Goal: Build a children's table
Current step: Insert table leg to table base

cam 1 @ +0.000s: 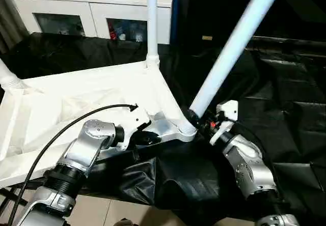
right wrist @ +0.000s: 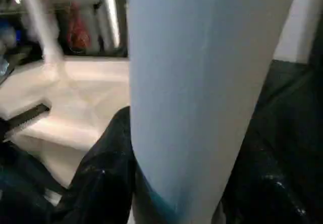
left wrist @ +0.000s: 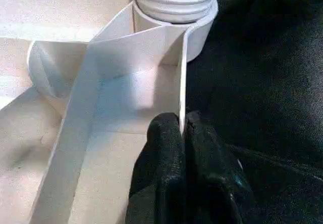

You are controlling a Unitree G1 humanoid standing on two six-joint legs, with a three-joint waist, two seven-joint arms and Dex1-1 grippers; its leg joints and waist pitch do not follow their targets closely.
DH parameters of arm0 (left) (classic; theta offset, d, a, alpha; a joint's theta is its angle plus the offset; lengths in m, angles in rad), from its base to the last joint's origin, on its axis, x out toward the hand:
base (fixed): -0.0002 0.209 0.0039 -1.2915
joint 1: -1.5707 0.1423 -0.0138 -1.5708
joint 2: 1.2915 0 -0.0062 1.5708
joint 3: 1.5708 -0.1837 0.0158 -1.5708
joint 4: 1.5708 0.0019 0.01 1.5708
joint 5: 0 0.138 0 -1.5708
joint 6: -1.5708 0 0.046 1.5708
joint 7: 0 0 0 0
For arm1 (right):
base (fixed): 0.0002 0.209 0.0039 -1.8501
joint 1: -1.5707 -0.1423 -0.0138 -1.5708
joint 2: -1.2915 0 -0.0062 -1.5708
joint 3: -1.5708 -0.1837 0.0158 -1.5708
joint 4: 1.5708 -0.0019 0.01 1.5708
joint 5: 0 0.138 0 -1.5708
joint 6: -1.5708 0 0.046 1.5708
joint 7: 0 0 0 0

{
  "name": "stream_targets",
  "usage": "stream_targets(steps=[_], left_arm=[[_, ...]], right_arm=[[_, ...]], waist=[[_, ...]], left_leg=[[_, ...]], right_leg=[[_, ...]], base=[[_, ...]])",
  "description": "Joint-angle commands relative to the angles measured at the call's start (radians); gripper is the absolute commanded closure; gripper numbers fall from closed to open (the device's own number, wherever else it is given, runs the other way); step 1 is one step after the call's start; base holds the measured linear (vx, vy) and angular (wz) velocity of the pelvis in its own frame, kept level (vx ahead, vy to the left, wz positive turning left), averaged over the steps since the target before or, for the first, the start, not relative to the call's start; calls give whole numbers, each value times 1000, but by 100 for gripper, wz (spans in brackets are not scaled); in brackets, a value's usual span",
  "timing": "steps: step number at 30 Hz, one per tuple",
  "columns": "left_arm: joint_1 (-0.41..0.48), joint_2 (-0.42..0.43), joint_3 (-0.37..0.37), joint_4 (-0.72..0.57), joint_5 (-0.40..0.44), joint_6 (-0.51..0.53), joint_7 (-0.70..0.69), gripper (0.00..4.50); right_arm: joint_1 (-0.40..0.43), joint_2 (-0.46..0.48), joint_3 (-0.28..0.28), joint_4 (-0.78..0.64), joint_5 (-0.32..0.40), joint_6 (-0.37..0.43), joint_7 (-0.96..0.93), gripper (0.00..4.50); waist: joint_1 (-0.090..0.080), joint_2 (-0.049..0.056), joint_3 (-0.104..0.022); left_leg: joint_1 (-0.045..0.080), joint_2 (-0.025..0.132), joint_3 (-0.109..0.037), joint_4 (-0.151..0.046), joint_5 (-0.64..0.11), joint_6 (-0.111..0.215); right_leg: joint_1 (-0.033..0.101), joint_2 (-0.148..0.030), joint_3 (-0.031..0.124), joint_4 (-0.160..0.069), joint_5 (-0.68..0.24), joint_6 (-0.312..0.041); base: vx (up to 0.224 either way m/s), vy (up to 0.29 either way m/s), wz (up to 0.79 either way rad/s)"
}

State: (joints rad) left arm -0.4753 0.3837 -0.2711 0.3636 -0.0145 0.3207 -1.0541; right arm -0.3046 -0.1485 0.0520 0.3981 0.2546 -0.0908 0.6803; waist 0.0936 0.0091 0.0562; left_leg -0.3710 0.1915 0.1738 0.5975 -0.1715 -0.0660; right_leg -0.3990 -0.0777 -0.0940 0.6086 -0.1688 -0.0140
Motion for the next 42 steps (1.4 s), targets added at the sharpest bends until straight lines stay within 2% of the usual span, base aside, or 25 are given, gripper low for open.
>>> stream_targets(steps=[1,4,6,9,10,13,20,21,24,25,27,30,34,37,41,42], left_arm=[[0,7,23,6,-21,-12,7,450],[1,7,23,5,-21,-12,6,450],[1,8,21,7,-20,-14,5,450],[0,10,17,11,-17,-19,3,450],[0,11,16,11,-17,-19,3,450],[-1,14,13,13,-15,-21,0,450],[1,25,-1,11,-7,-37,-17,450],[1,27,-2,9,-8,-41,-21,450],[1,29,-12,9,-11,-75,-46,450],[4,34,-19,1,-13,-84,-62,450],[7,43,-28,-10,-17,-97,-89,450],[6,60,-42,-28,-19,-112,-125,450],[2,69,-43,-35,-28,-129,-147,450],[-3,83,-49,-42,-35,-157,-176,450],[-7,95,-53,-46,-48,-183,-218,450],[-10,98,-54,-45,-47,-185,-221,450]], right_arm=[[30,-39,-8,-4,-38,31,-3,262],[28,-56,16,-38,-42,87,12,263],[12,-70,36,-40,-62,106,15,263],[-19,-93,77,-37,-101,134,16,263],[-29,-97,87,-34,-109,156,22,263],[-57,-105,111,-18,-138,186,30,263],[-91,-134,160,10,-151,251,81,263],[-93,-136,167,18,-151,257,96,263],[-106,-132,171,81,-137,259,148,263],[-117,-132,174,118,-136,259,169,263],[-134,-135,180,168,-145,244,189,263],[-162,-140,182,240,-147,211,223,263],[-168,-146,178,258,-133,202,268,263],[-165,-164,193,274,-141,160,334,263],[-163,-178,224,285,-163,117,385,263],[-164,-179,231,290,-171,106,390,263]], waist=[[-1,-3,-61],[-1,-3,-60],[-3,-8,-59],[-4,-4,-59],[-6,-8,-58],[-7,-8,-57],[-9,-12,-56],[-9,-10,-56],[-10,-11,-56],[-9,-2,-57],[-12,-8,-58],[-16,-9,-59],[-20,-12,-63],[-15,-13,-65],[-12,-16,-63],[-10,-18,-62]], left_leg=[[14,38,-17,-82,-320,14],[15,38,-19,-83,-323,18],[15,38,-18,-82,-326,18],[15,38,-19,-81,-327,14],[15,38,-18,-82,-328,14],[17,37,-19,-81,-339,12],[18,36,-21,-81,-351,10],[17,37,-22,-82,-353,9],[19,38,-22,-82,-369,8],[21,38,-23,-82,-374,5],[20,38,-24,-83,-383,4],[19,40,-25,-84,-386,1],[19,43,-23,-86,-380,1],[19,44,-20,-85,-372,5],[20,45,-21,-88,-382,2],[23,44,-21,-88,-397,0]], right_leg=[[40,-78,56,-98,-442,-134],[39,-78,55,-102,-472,-122],[37,-78,54,-103,-479,-121],[36,-78,54,-103,-488,-119],[36,-77,53,-104,-490,-118],[33,-79,53,-108,-524,-106],[31,-80,52,-113,-555,-91],[32,-80,52,-111,-553,-92],[30,-80,52,-112,-548,-97],[29,-81,52,-111,-544,-99],[31,-80,50,-111,-535,-107],[32,-81,52,-108,-522,-118],[34,-78,55,-98,-446,-147],[35,-79,57,-94,-411,-162],[36,-78,57,-94,-420,-163],[34,-79,56,-97,-451,-157]], base=[[0,0,0],[0,0,0],[0,0,0],[0,0,0],[0,0,0],[0,0,0],[0,0,0],[0,0,0],[0,0,0],[0,0,0],[0,0,0],[0,0,0],[0,0,0],[0,0,0],[0,0,0],[0,0,0]])
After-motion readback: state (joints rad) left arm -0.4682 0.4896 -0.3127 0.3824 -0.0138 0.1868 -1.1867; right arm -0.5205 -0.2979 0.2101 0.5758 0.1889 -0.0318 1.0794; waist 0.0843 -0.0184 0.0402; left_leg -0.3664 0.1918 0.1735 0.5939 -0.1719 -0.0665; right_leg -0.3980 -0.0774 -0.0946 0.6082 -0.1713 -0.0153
